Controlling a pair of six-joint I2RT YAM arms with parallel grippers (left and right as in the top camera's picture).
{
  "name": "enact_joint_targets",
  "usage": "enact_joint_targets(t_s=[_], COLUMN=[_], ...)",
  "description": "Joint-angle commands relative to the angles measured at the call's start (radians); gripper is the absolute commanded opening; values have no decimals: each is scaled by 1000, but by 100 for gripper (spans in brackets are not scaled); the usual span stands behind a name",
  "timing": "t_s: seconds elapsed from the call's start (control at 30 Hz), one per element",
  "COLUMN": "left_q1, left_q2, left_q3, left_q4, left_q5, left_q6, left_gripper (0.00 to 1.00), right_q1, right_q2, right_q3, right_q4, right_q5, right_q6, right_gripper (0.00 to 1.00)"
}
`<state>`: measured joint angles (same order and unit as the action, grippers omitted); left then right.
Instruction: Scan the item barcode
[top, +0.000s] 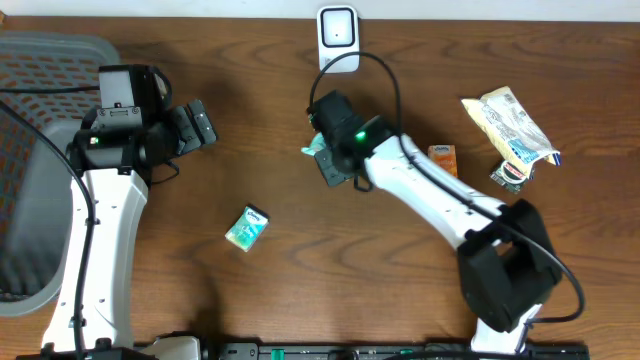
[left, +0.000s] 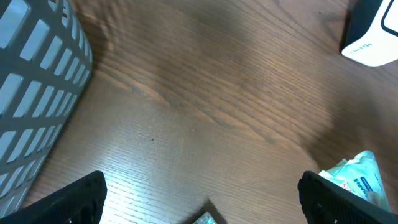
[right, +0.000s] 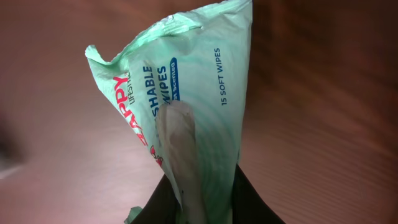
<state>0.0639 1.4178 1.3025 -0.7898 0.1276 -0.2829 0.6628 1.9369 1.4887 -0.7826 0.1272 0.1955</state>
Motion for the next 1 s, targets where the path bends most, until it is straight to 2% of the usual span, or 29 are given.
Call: enact_joint_targets(t_s=[0.0, 0.03, 0.1, 0.4, 0.5, 0.57, 0.63, 0.67, 0.73, 0.83, 0.97], left_q1=[3, 3, 3, 3, 3, 3, 3, 3, 3, 3, 3], left_q2=[2, 2, 2, 2, 2, 2, 2, 2, 2, 2, 2], left_q3=[6, 6, 6, 6, 6, 6, 6, 6, 6, 6, 6], left_q4=[-3, -3, -3, -3, -3, -3, -3, -3, -3, -3, -3], left_q5=[-9, -9, -9, -9, -9, -9, -9, -9, -9, -9, -9], left_q6=[17, 17, 17, 17, 17, 17, 17, 17, 17, 17, 17], left_gripper=[98, 98, 98, 98, 98, 98, 97, 98, 98, 98, 98], right_q1=[75, 86, 108, 166, 159, 159, 162, 163, 163, 148, 90], right_q2=[78, 93, 127, 201, 202, 202, 202, 201, 196, 177, 113], right_q3=[0, 0, 0, 0, 0, 0, 0, 1, 5, 17, 32], right_q4=[-19, -23, -25, -20, -22, -22, -22, -22, -26, -34, -35], right_q5=[456, 499, 572, 755, 780, 772, 731, 718, 683, 584, 409], right_q6=[143, 160, 172, 171, 168, 157, 113, 100, 95, 96, 126], right_gripper=[1, 3, 14, 10, 14, 25, 62, 74, 80, 79, 71])
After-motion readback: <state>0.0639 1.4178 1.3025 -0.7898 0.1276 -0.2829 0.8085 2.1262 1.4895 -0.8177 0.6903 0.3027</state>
